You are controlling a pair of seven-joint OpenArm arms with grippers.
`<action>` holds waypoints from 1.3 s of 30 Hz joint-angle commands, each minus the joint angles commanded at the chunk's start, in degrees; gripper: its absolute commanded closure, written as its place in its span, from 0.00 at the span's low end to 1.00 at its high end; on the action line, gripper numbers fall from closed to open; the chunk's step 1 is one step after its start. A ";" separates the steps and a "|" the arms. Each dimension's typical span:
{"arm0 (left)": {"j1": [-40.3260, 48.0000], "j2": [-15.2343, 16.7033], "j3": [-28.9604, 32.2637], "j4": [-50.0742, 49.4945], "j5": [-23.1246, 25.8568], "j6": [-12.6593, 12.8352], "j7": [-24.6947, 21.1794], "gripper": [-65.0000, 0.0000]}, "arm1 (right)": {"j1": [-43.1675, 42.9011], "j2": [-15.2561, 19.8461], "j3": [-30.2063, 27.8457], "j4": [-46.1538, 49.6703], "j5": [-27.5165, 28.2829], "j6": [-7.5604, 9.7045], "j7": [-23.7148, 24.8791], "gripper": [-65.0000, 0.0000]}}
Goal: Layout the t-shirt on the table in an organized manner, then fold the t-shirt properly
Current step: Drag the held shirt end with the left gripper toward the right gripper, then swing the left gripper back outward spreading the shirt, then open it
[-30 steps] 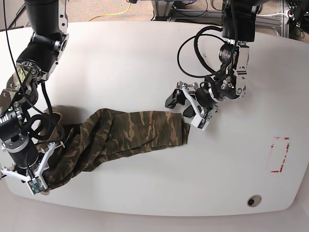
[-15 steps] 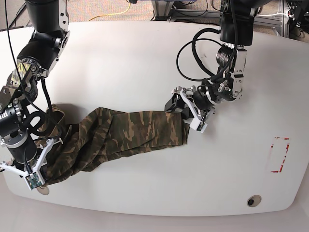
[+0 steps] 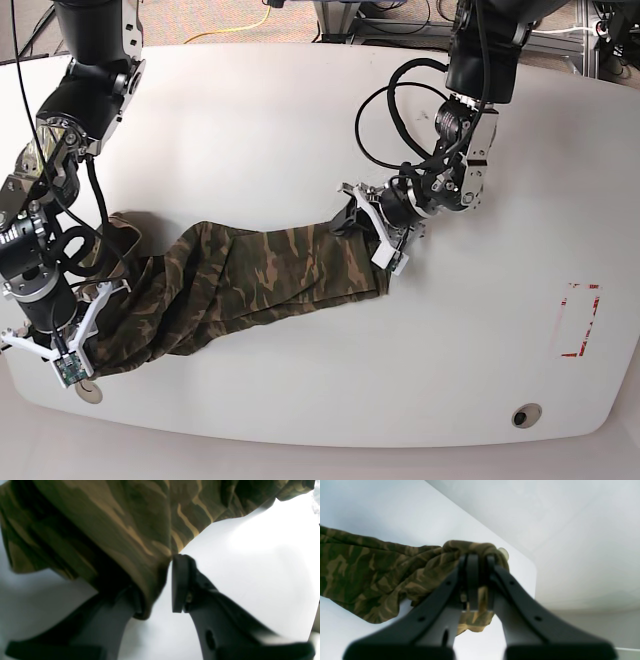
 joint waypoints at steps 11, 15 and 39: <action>0.44 -6.77 -0.88 13.98 -0.18 1.14 0.35 1.00 | -0.26 0.44 0.70 0.00 0.09 0.00 0.00 0.99; 0.44 -10.73 -4.13 18.29 -0.26 1.14 0.44 1.00 | -1.49 0.62 0.70 0.09 0.09 0.00 0.00 0.99; -18.02 -12.57 -21.27 18.81 0.09 1.23 11.34 0.99 | -1.58 0.44 2.20 -0.09 -0.09 0.00 0.00 0.99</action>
